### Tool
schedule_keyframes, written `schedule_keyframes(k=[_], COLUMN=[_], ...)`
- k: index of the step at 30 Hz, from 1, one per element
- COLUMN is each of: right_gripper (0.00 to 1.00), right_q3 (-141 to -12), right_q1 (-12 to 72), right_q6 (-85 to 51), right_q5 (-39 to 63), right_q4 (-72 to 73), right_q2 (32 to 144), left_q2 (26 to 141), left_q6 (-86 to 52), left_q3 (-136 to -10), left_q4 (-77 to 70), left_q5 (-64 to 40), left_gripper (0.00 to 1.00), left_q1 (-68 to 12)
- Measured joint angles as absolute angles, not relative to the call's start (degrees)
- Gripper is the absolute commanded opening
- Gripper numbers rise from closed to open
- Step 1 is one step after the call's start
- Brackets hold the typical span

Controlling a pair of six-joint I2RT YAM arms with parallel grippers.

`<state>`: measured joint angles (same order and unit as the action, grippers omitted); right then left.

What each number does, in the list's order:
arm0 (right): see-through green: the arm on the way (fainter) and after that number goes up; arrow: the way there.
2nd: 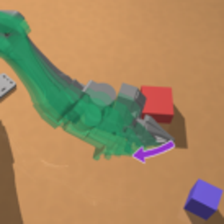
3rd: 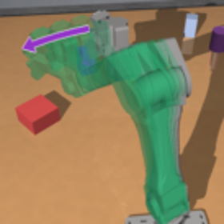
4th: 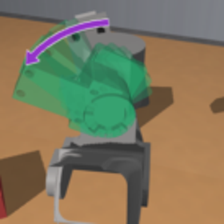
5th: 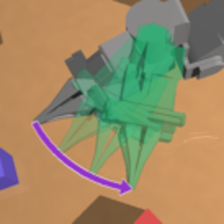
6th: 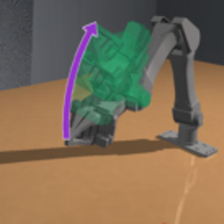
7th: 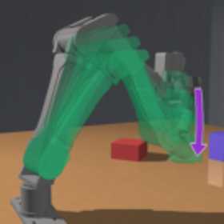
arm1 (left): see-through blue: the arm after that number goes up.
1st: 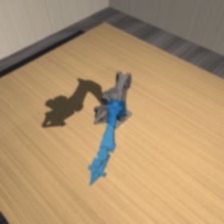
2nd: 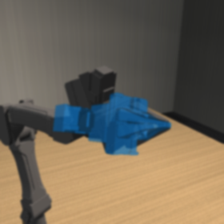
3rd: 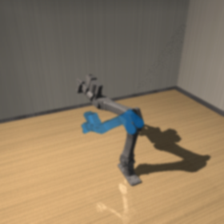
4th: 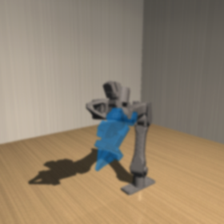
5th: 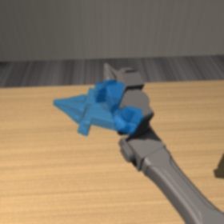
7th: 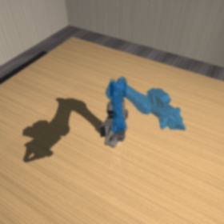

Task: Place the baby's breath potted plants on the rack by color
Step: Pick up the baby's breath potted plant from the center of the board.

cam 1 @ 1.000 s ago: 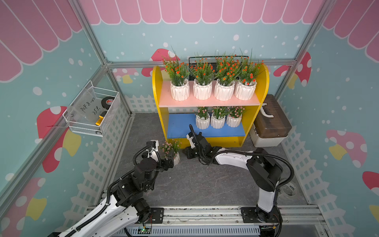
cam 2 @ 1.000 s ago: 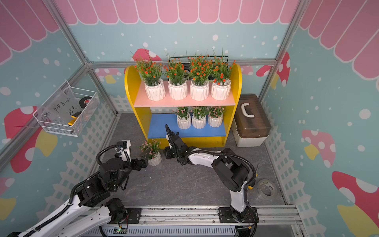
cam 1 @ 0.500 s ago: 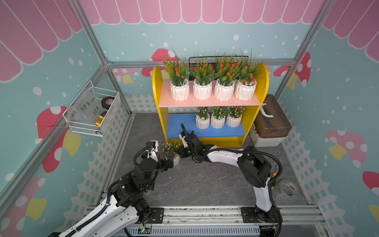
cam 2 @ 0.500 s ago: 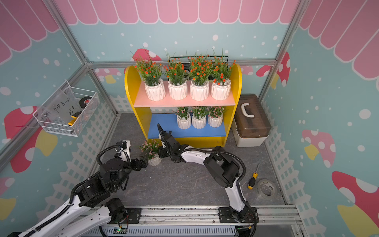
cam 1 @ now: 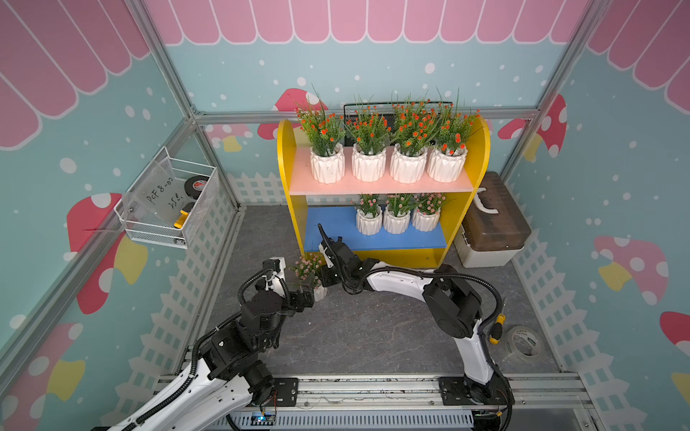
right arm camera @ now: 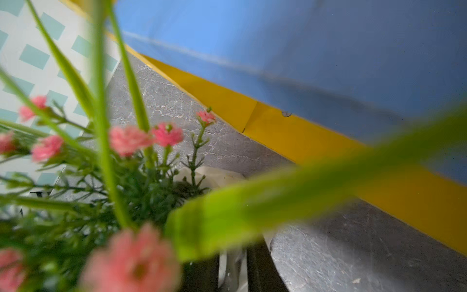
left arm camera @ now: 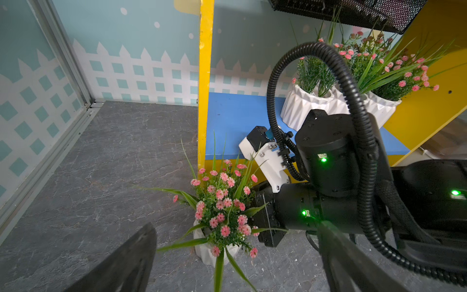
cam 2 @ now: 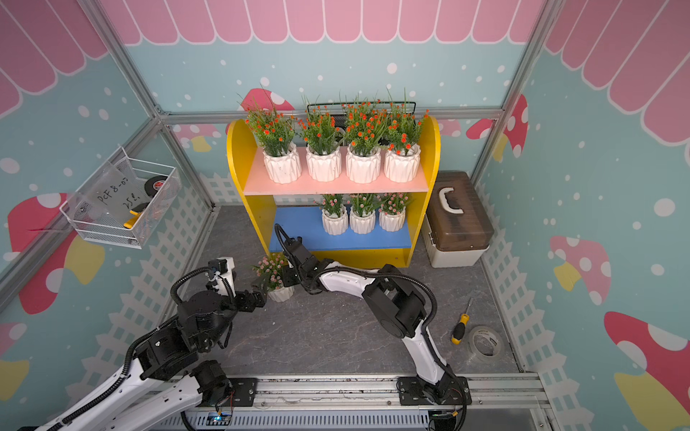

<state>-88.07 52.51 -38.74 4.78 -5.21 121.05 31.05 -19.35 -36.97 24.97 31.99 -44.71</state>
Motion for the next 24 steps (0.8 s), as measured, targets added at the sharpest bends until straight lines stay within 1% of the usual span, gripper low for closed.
schedule_keyframes(k=[2, 5, 8, 16, 24], right_gripper=[0.18, 0.08, 0.05, 0.02, 0.02], right_q3=[-89.19, -90.91, -91.7, -90.15, -79.85], right_q1=[52.73, 53.06, 53.32, 53.23, 50.48], right_q6=[-38.46, -37.5, -36.88, -35.24, -33.95], right_q5=[4.01, 2.98, 2.33, 1.28, 0.58], right_q4=[-6.68, -8.78, -10.46, -10.9, -12.6], right_q2=[121.47, 121.89, 121.91, 120.57, 112.25], left_q2=[30.94, 30.85, 30.85, 30.85, 31.77], left_q6=[-19.35, -19.38, -19.51, -19.55, -19.33], left_q3=[-36.82, -36.32, -36.01, -36.01, -35.53], left_q4=[24.97, 24.97, 25.02, 25.02, 23.31], left_q5=[31.97, 31.99, 32.01, 31.97, 31.22], left_gripper=[0.97, 0.97, 0.97, 0.97, 0.97], left_q1=[-44.71, -44.71, -44.71, -44.71, -44.71])
